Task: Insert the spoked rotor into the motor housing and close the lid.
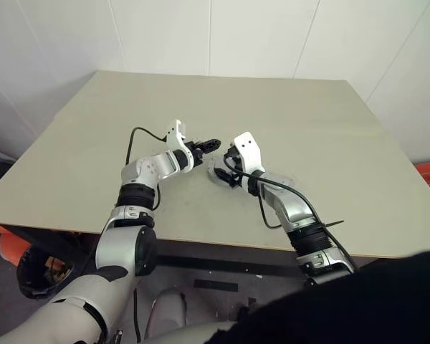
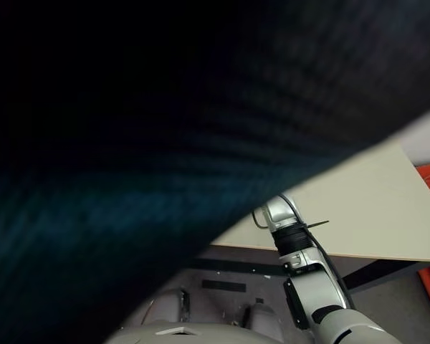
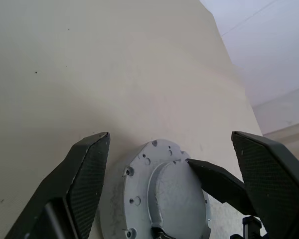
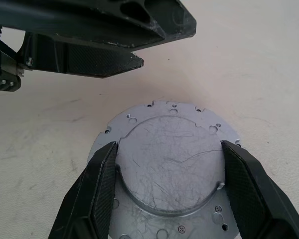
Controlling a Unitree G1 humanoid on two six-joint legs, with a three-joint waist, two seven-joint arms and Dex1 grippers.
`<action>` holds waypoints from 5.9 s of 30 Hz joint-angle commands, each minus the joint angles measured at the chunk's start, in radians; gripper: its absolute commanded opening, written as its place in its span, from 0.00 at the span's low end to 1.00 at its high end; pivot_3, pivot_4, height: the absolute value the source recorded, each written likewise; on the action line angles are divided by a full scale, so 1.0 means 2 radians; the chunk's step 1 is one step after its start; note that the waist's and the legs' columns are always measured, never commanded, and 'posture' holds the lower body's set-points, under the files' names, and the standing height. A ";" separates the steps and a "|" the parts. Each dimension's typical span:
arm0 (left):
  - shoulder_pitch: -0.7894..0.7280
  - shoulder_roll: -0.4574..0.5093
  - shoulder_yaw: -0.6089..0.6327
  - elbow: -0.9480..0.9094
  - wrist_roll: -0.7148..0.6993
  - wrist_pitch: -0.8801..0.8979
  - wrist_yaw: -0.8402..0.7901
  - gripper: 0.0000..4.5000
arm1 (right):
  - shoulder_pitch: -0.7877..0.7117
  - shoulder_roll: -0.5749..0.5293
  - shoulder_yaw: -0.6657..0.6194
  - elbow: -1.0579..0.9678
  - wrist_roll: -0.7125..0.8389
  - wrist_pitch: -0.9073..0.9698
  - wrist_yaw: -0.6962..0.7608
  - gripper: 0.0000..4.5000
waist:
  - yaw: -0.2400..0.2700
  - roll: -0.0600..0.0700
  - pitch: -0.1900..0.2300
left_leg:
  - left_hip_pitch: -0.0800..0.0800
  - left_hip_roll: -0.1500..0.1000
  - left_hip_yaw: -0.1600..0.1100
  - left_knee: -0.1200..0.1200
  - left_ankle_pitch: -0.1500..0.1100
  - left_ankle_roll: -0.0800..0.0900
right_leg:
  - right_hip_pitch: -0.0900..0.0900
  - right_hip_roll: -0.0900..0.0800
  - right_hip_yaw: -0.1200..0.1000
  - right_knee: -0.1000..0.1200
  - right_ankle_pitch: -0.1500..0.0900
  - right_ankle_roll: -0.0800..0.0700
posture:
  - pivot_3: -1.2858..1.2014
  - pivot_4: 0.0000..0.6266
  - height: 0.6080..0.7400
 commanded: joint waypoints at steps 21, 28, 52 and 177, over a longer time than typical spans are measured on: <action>-0.043 -0.025 0.002 0.050 0.009 -0.002 0.019 0.00 | 0.019 -0.007 0.002 0.028 -0.009 0.026 -0.008 0.70 | 0.000 0.000 0.000 | 0.000 0.000 0.000 0.000 0.000 0.000 | 0.000 0.000 0.000 0.000 0.000 0.000 | 0.52 0.00 1.00; -0.060 -0.015 0.019 0.084 0.006 0.072 0.070 0.00 | 0.016 -0.008 0.000 0.030 -0.009 0.025 -0.011 0.70 | 0.000 0.000 0.000 | 0.000 0.000 0.000 0.000 0.000 0.000 | 0.000 0.000 0.000 0.000 0.000 0.000 | 0.52 0.00 1.00; -0.060 -0.005 0.029 0.080 0.000 0.107 0.054 0.00 | 0.005 -0.011 -0.011 0.012 -0.001 0.037 -0.009 0.70 | 0.000 0.000 0.000 | 0.002 0.000 0.000 -0.001 0.000 0.000 | 0.003 0.000 0.000 -0.002 0.000 0.000 | 0.52 0.00 1.00; -0.028 -0.011 0.021 0.018 -0.003 0.112 0.039 0.00 | -0.162 0.167 -0.336 0.124 0.250 0.332 -0.094 1.00 | -0.028 0.001 0.000 | 0.002 0.003 0.001 -0.006 0.006 -0.009 | -0.002 0.002 -0.001 -0.002 0.003 -0.003 | 0.52 0.00 1.00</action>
